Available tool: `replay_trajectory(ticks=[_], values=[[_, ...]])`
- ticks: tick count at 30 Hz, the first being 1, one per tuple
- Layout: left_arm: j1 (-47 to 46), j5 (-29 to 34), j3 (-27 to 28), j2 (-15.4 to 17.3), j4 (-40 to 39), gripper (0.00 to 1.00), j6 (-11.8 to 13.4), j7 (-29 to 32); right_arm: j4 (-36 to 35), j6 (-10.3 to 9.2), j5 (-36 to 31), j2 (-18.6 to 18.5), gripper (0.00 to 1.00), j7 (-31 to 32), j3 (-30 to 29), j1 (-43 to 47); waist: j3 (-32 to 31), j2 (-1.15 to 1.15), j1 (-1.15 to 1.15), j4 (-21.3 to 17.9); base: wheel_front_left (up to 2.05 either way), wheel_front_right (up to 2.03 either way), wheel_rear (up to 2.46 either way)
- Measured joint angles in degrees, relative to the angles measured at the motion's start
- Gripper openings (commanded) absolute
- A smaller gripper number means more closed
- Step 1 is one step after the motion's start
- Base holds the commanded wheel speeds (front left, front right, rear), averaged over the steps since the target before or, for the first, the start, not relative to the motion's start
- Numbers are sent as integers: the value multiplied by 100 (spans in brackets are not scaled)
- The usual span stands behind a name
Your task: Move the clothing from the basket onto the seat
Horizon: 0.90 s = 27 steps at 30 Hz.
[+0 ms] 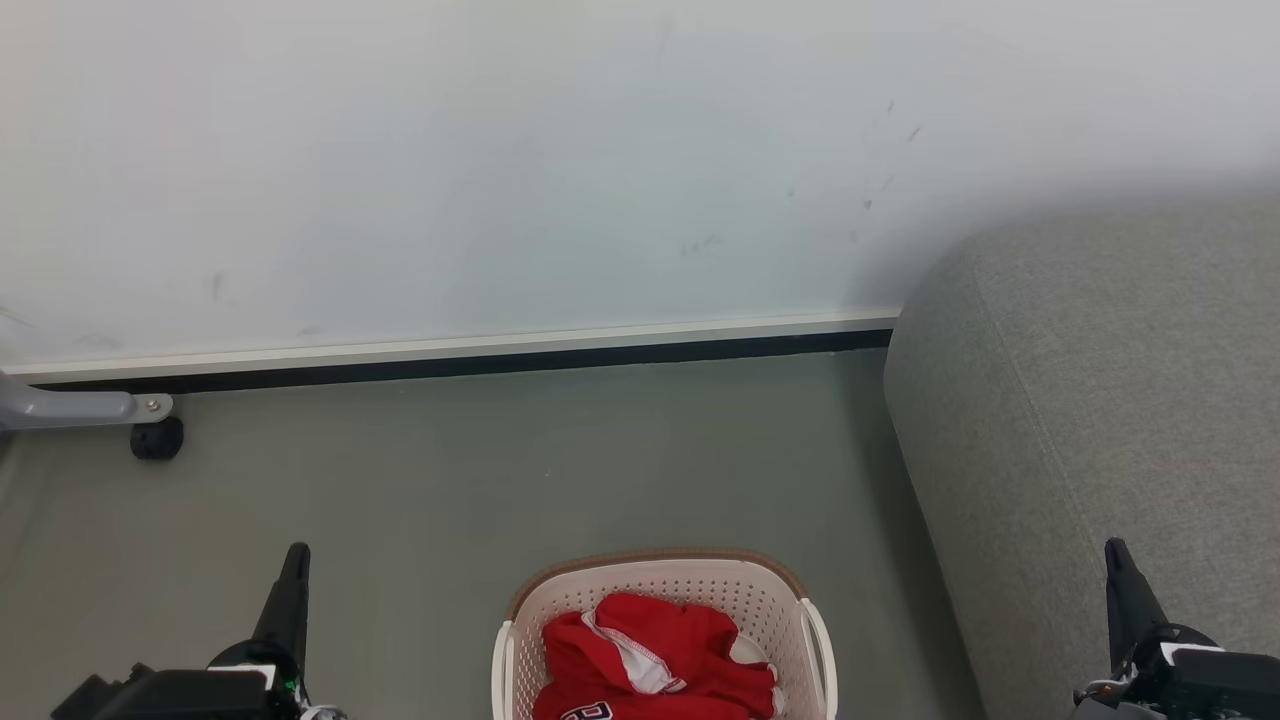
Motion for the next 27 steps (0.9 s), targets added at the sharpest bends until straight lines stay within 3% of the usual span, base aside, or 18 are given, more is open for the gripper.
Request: replay_trajectory(ticks=[27], values=[[0, 0, 0, 0, 0, 0, 0, 0, 0, 0, 0, 0, 0, 0, 0, 0, 0, 0, 0, 0, 0, 0, 0]])
